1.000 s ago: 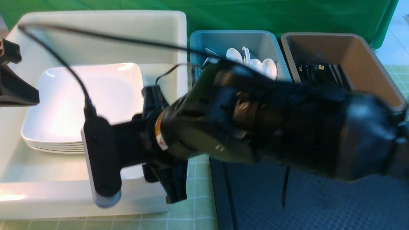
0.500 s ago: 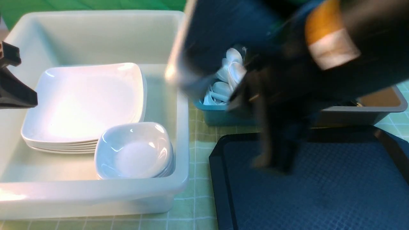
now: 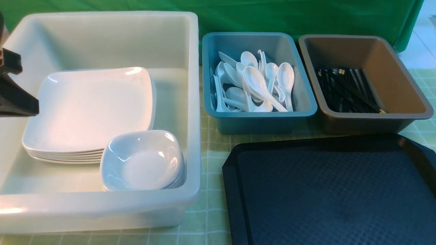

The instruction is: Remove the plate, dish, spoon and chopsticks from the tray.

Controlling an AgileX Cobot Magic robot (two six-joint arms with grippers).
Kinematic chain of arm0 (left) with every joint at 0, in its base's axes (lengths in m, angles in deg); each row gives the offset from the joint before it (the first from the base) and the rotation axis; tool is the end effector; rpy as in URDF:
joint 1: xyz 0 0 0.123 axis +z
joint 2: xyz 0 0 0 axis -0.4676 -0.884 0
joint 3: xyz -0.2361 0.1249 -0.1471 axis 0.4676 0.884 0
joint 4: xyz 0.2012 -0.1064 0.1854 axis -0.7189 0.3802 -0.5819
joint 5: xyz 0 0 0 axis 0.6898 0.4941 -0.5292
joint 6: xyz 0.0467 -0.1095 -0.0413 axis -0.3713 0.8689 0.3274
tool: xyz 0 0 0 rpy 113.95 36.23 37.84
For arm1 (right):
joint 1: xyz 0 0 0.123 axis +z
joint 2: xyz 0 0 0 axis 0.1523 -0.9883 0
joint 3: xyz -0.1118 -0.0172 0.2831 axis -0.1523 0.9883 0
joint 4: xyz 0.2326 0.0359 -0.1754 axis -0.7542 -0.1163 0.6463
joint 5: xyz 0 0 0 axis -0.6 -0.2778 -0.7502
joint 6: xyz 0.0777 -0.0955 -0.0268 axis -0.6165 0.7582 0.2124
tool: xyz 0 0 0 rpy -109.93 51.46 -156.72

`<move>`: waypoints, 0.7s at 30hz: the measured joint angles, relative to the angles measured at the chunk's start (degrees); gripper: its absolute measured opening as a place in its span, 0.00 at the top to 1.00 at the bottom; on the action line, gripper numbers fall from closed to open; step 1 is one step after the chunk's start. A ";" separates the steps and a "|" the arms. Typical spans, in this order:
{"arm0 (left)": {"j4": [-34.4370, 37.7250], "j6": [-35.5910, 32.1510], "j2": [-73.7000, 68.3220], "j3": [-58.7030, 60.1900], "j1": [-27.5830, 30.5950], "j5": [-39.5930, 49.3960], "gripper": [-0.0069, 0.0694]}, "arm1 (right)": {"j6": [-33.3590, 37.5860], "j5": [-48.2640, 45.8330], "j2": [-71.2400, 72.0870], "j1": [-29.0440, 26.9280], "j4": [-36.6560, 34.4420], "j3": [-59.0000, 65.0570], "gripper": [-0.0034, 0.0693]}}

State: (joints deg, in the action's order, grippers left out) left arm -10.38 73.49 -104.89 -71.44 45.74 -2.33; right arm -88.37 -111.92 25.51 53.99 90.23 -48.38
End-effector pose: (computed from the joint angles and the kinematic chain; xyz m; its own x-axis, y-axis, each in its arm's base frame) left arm 0.2820 0.0312 0.3527 -0.8047 -0.3024 -0.5109 -0.0836 0.9097 -0.4067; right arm 0.0752 0.1050 0.4672 -0.0730 -0.3365 -0.9389 -0.8243 0.5502 -0.1331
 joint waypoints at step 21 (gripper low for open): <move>-1.24 -0.15 0.00 0.00 0.00 1.61 0.92 | 0.05 50.35 4.38 0.00 -4.58 36.32 0.90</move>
State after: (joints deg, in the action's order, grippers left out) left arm -11.61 73.34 -104.89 -71.44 45.74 -0.72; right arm -88.32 -61.58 29.88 53.99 85.66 -12.06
